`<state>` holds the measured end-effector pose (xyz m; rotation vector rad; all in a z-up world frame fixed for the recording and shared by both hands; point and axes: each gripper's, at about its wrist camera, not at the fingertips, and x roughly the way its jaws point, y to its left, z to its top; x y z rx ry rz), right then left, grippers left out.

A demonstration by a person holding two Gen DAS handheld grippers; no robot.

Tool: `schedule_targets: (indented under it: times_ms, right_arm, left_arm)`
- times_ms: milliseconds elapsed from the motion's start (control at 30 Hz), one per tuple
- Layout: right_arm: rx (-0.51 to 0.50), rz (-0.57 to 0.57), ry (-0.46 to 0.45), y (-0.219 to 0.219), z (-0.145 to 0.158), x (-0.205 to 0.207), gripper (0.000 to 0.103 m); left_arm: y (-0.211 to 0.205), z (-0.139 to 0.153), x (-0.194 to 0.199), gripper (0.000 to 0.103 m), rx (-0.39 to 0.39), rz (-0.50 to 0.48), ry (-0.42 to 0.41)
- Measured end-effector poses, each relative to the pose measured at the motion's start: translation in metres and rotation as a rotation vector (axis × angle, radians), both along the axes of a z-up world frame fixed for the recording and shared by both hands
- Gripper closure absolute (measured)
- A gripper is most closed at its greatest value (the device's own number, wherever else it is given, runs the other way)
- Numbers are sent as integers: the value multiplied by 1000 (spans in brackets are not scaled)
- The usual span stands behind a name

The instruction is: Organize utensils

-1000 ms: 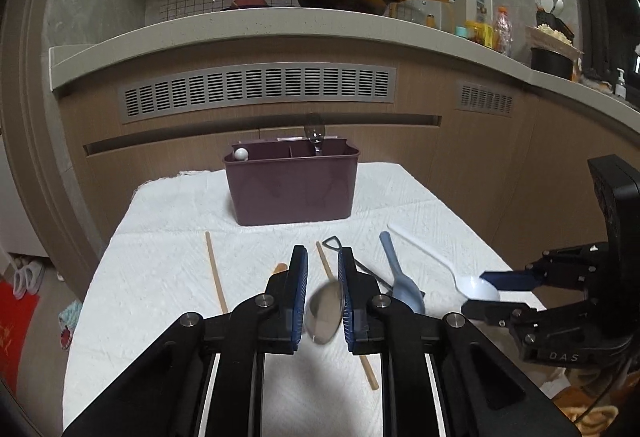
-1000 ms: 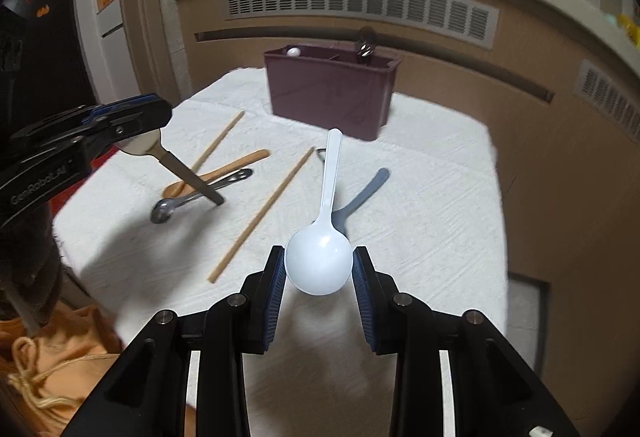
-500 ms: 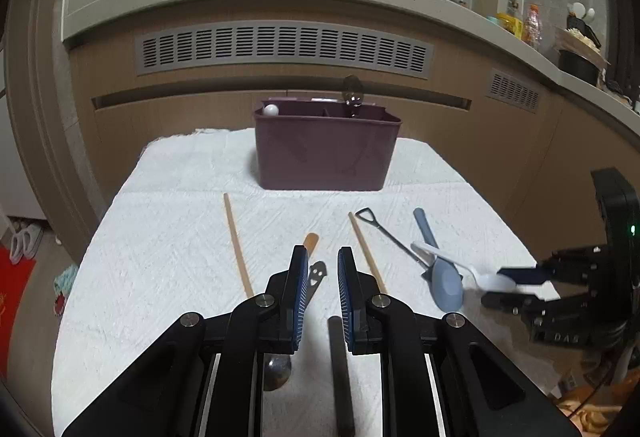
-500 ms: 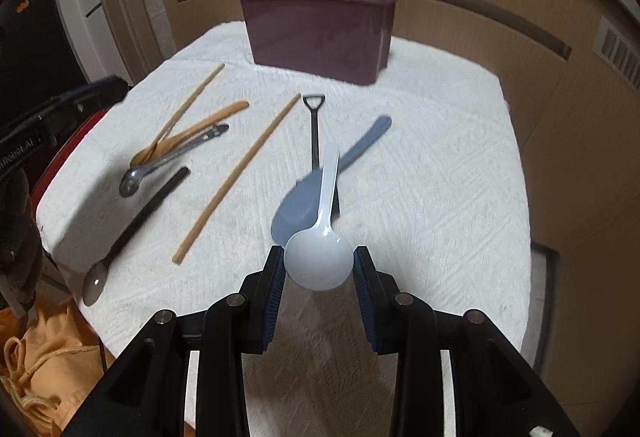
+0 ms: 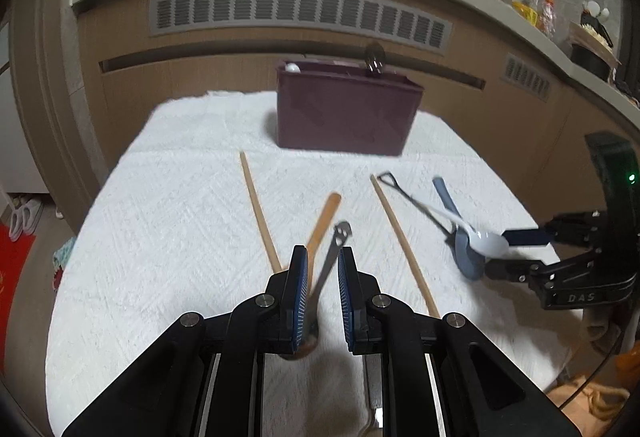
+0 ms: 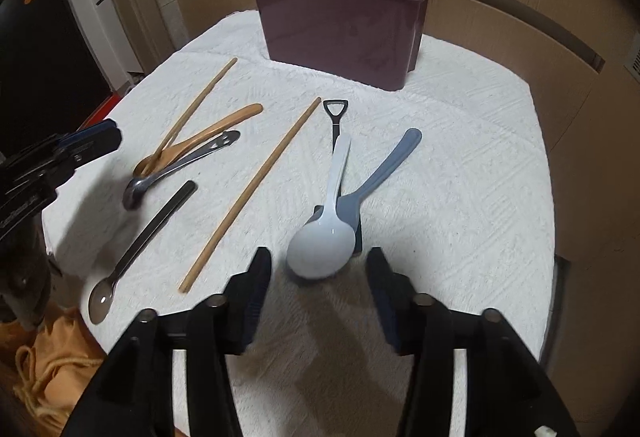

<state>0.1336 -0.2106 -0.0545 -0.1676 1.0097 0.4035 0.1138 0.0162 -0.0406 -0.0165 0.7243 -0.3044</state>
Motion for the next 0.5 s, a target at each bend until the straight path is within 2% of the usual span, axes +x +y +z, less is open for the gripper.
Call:
schedule_targets:
  times_ms: [167, 233, 367, 500]
  right_arm:
    - [-19, 0, -21, -4, 1, -16, 52]
    - [-14, -5, -28, -6, 1, -19, 52]
    - [0, -14, -43, -8, -1, -21, 52]
    - [16, -31, -62, -14, -1, -25, 52]
  left_arm:
    - [-26, -20, -17, 86, 68, -167, 118]
    - [-37, -26, -19, 85, 88, -192, 145]
    - [-51, -31, 1, 85, 106, -153, 200]
    - [-62, -42, 28, 85, 183, -78, 296]
